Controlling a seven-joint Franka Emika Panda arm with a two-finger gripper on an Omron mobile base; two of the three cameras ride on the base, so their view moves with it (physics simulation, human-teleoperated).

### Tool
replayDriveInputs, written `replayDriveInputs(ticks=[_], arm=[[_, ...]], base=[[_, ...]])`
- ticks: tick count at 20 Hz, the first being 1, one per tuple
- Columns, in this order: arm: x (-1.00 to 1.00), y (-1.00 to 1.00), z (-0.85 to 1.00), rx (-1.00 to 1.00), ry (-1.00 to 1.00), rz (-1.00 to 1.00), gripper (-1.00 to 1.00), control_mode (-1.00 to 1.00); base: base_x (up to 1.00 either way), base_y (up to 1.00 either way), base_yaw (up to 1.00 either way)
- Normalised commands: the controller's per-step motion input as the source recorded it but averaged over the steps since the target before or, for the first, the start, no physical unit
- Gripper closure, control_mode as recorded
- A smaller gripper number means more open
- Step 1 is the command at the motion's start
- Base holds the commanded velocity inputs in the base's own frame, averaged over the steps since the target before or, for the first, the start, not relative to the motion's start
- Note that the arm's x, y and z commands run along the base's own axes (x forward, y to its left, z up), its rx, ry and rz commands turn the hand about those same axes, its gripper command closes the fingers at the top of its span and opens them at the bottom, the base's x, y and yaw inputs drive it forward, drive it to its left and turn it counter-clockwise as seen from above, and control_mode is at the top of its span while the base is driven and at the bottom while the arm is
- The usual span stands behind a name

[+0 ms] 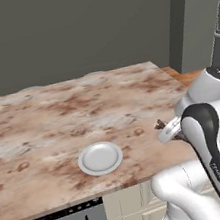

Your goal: Place the fish on the bottom rack of the oven, and slide the tray back inside. Close the oven door.

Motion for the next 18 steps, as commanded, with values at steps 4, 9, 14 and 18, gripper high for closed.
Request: replayDriveInputs(ticks=[4, 9, 14, 18], arm=[[-1.0, -0.2, -0.36, 0.0, 0.02, -0.07, 1.0, -1.0], [-0.9, -0.39, -0.26, 0.02, 0.0, -0.1, 1.0, -1.0], [0.12, -0.39, -0.02, 0.0, 0.0, -0.14, 1.0, -1.0], [0.83, -0.01, 0.0, 0.0, 0.02, -0.14, 1.0, -1.0]], base=[[0.0, 0.0, 0.0], [0.0, 0.0, 0.0], [0.0, 0.0, 0.0], [0.0, 0.0, 0.0]])
